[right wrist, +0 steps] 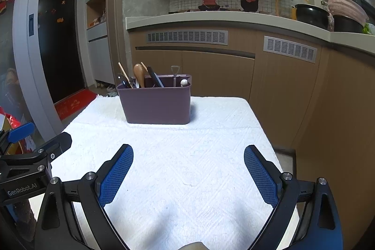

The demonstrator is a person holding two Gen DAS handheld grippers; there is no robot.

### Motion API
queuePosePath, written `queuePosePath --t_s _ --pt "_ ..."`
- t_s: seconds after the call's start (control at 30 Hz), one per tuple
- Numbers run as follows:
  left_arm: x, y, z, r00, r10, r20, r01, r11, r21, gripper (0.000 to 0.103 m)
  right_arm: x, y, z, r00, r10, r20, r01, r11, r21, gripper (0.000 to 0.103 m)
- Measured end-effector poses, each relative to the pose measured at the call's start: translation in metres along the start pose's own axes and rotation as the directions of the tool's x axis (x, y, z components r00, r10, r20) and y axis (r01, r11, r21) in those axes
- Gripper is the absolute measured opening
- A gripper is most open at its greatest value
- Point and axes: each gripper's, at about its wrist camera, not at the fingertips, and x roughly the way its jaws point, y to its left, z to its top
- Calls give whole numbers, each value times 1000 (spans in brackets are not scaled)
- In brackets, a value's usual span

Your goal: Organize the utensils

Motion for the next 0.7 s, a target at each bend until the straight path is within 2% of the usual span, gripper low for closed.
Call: queuePosePath --t_s 0.7 --pt "-4 -2 1 1000 -5 9 5 1000 2 103 -3 1 1 1000 0 16 0 1000 -2 96"
